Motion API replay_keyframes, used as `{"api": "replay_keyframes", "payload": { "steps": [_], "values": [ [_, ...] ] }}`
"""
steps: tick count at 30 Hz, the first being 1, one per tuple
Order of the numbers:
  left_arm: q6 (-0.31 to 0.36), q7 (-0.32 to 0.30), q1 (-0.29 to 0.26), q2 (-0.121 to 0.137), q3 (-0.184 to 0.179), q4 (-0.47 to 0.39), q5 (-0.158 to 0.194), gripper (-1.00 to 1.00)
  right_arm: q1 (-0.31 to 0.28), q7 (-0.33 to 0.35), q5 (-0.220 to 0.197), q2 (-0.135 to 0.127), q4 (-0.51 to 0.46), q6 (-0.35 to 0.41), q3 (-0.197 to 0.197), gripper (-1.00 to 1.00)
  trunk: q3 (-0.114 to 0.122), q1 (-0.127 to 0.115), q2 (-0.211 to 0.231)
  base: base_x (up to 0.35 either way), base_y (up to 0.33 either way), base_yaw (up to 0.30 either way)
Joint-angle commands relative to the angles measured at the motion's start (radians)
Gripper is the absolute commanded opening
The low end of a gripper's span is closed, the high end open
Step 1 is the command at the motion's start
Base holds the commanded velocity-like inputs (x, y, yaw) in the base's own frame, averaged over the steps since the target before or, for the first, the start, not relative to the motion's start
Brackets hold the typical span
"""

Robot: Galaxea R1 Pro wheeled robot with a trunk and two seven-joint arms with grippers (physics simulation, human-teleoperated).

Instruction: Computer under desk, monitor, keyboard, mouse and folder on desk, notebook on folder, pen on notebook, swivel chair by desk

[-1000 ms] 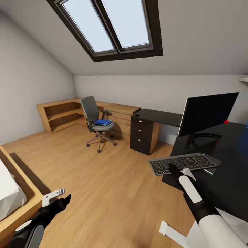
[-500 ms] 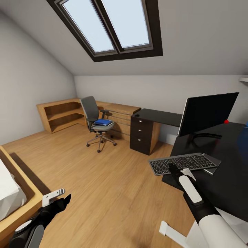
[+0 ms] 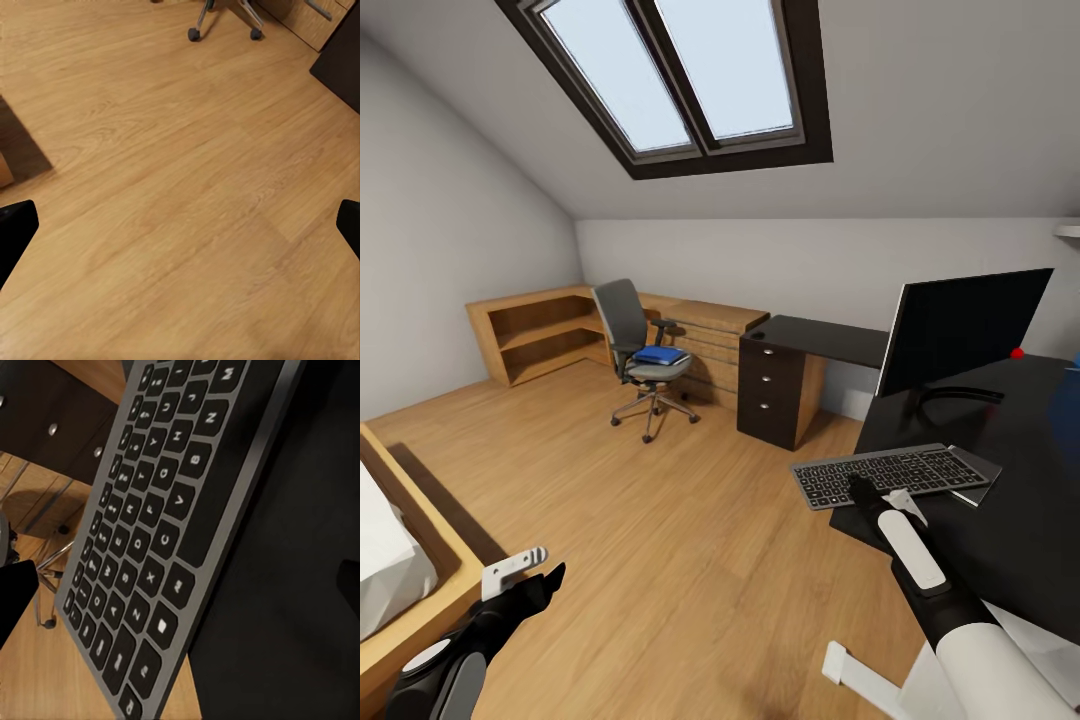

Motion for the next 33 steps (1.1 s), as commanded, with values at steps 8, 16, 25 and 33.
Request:
{"api": "replay_keyframes", "payload": {
  "steps": [8,16,25,33],
  "values": [
    [0.005,0.008,-0.001,0.002,0.001,-0.002,0.010,1.00,-0.001,-0.002,-0.004,0.000,-0.004,-0.001,0.003,1.00,-0.001,0.000,-0.001,0.000,0.000,0.000],
    [0.005,0.008,-0.001,0.002,0.000,-0.004,0.012,1.00,-0.001,-0.001,-0.005,0.001,-0.003,0.000,0.004,1.00,-0.001,0.000,-0.001,0.000,0.000,0.000],
    [0.005,0.008,-0.001,0.001,0.000,-0.005,0.012,1.00,-0.001,-0.002,-0.005,0.001,-0.004,0.000,0.003,1.00,-0.001,0.000,-0.001,0.000,0.000,0.000],
    [0.002,0.007,-0.001,0.002,0.001,-0.007,0.012,1.00,-0.001,-0.002,-0.005,0.002,-0.003,0.000,0.003,1.00,-0.001,0.000,-0.001,0.146,0.080,0.000]
  ]
}}
